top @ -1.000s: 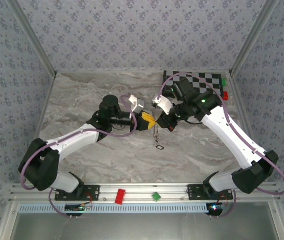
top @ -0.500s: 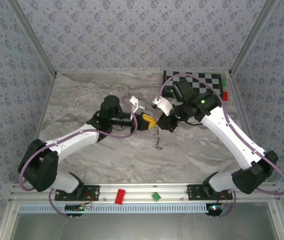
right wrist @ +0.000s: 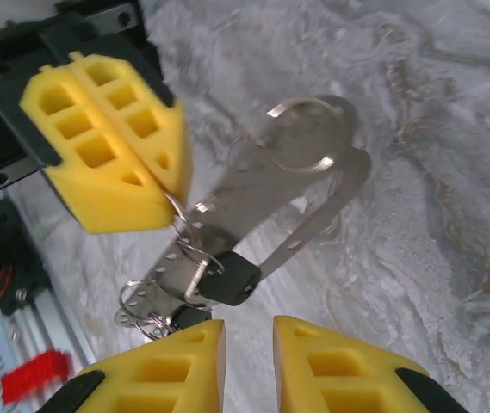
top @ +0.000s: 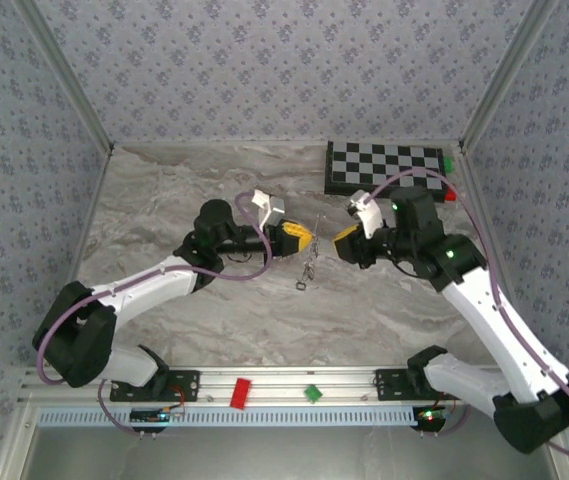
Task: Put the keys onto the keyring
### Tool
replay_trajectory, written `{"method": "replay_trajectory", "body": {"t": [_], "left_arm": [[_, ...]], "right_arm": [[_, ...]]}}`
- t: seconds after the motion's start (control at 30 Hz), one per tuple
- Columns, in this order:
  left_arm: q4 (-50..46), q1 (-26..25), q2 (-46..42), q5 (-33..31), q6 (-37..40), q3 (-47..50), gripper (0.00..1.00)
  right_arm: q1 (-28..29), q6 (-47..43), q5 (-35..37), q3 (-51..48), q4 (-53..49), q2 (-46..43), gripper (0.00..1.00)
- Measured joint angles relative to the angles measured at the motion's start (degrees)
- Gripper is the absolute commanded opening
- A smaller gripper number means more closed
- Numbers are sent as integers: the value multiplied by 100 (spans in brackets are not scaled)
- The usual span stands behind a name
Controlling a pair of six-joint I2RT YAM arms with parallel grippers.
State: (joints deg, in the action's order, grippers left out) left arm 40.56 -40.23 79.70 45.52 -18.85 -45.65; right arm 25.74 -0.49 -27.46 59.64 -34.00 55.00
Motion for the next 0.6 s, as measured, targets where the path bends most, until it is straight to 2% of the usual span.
{"method": "replay_trajectory", "body": {"t": [0.23, 0.43, 0.6], "left_arm": [[966, -70, 2, -446, -590, 146, 0], [1740, -116, 96, -704, -1001, 199, 0], [2015, -120, 186, -769, -1198, 201, 0]], "right_arm": [[-125, 992, -452, -1569, 2111, -879, 25], [-188, 1685, -824, -1751, 3390, -730, 28], [-188, 1958, -949, -1751, 4153, -691, 28]]}}
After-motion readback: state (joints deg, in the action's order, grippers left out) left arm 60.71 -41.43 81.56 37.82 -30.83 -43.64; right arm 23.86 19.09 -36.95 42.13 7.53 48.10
